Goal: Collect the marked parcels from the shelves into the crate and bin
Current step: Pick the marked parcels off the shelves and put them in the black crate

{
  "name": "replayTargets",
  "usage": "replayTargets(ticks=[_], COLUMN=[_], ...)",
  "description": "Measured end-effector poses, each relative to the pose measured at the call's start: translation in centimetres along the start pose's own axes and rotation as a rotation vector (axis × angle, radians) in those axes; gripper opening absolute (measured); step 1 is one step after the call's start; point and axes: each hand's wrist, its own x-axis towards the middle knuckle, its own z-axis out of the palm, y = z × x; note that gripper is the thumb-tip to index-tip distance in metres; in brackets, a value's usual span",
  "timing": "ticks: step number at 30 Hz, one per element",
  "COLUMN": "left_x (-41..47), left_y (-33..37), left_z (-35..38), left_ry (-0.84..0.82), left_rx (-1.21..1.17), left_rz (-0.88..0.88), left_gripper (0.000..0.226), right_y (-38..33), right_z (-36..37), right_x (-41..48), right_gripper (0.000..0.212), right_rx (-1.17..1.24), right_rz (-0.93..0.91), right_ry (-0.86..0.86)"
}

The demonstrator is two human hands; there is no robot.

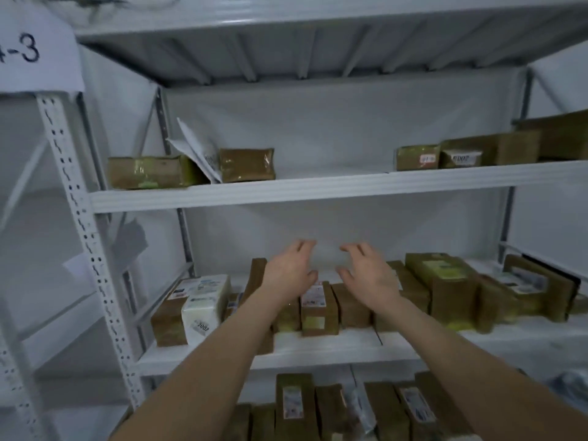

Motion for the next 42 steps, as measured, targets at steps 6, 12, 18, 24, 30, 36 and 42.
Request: replayTargets(ticks=[6,12,18,24,30,36,42], left_x=[7.1,13.2,18.2,20.1,21.0,20.0,18.3], left_y=[-2.1,-9.2,-13.6,-10.9,-6.3,-2.2,0.7], left_z=[-8.5,-14.5,-15.1,-13.3,-12.3,-11.9,-11.5], left_ry=[0.436,0.532,0.312,0.344,0.215,0.119,0.097], left_rx=[0.051,-0.059,-0.221,-0.551,-1.166,-1.193,-1.199], left_rz=[0.056,-0.261,-0.532,-0.522,-0.635,-0.599,-0.538], left_gripper=[0.048,0.051,0.057,0.057,0.032,0.014,0.018], right_y=[-3.4,-8.1,-10.3,-7.5,-1.5,2.0,3.2], right_z=[-5.1,-5.2,-3.5,-5.0,-8.4,-11.1,-12.0], right_x=[9.7,19.7,25.7,26.7,25.4,22.4,20.2], right_gripper=[0.048,0.06,0.071,0.047,0.049,0.021,0.023], right_rx=[0.113,0.475,0.608,0.799,1.021,1.162,1.164], right_rz=[-0.088,0.007,0.045,0.12,0.395,0.411,0.345], right_ry=[0.212,0.083,-0.092,-0.08,-0.08,-0.185,-0.204])
